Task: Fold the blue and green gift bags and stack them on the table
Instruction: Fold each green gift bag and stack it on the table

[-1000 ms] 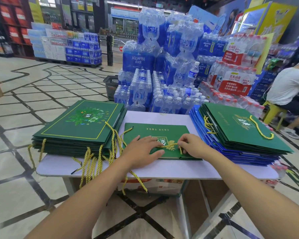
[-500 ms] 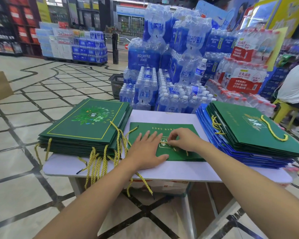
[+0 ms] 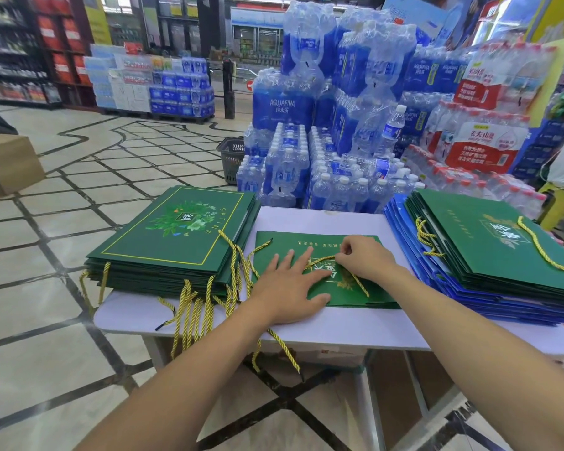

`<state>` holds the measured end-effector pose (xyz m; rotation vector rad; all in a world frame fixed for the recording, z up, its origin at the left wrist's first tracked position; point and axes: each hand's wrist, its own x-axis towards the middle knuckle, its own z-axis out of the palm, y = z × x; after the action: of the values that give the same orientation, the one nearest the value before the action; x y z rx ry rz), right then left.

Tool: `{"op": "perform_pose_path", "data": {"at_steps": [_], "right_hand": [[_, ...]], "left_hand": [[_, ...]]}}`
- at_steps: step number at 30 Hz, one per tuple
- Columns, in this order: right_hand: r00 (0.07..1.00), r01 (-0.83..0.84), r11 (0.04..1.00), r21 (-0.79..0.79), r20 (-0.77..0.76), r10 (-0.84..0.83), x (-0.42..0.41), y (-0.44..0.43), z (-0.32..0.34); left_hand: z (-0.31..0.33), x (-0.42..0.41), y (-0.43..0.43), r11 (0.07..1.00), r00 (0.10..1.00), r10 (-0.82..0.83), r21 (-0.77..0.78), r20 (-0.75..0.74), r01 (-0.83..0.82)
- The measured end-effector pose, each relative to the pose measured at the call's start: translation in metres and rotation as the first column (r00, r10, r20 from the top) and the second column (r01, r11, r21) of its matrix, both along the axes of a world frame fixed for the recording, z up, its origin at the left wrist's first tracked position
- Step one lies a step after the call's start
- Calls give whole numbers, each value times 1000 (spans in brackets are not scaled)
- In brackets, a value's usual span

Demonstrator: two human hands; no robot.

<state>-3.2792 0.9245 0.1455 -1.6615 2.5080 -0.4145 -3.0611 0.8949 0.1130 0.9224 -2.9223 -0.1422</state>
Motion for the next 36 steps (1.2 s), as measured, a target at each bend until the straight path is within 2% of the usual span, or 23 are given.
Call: {"op": "perform_pose_path", "data": {"at_steps": [2, 7, 11, 13, 17, 20, 22, 24, 26, 30, 33, 36], "right_hand": [[999, 23, 1000, -15, -23, -24, 1, -1, -1], [986, -167, 986, -28, 9, 168, 2, -4, 2], [982, -134, 988, -81, -146, 121, 7, -13, 2], [980, -104, 991, -79, -177, 89, 11, -17, 3], [979, -55, 996, -75, -200, 39, 16, -20, 3], [989, -47, 996, -73, -141, 37, 16, -19, 1], [997, 5, 996, -85, -81, -12, 15, -11, 0], [988, 121, 989, -82, -83, -127, 10, 5, 1], [968, 226, 974, -4, -115, -225, 2, 25, 2], [939, 311, 943, 120, -193, -285, -4, 54, 0], [947, 316, 936, 154, -112, -302, -7, 56, 3], [935, 320, 937, 142, 109, -336, -15, 53, 20]], "left_hand": [[-1, 0, 0, 1000, 1000, -1, -4, 2, 1], [-2, 0, -1, 1000, 1000, 14, 10, 6, -14], [-2, 1, -1, 1000, 1000, 10, 14, -6, -10], [-2, 1, -1, 1000, 1000, 0, 9, -20, 1], [-2, 0, -1, 1000, 1000, -9, 0, -23, 9], [-3, 0, -2, 1000, 1000, -2, 10, -18, 3], [-3, 0, -2, 1000, 1000, 1, 14, -16, -1], [-3, 0, -1, 1000, 1000, 6, 21, -22, -5], [-2, 0, 0, 999, 999, 7, 31, -39, -6], [-1, 2, 1, 998, 996, 27, 57, -81, -23], [3, 2, 5, 997, 987, 20, 75, -162, -8], [8, 2, 9, 995, 977, 12, 103, -214, 11]]}}
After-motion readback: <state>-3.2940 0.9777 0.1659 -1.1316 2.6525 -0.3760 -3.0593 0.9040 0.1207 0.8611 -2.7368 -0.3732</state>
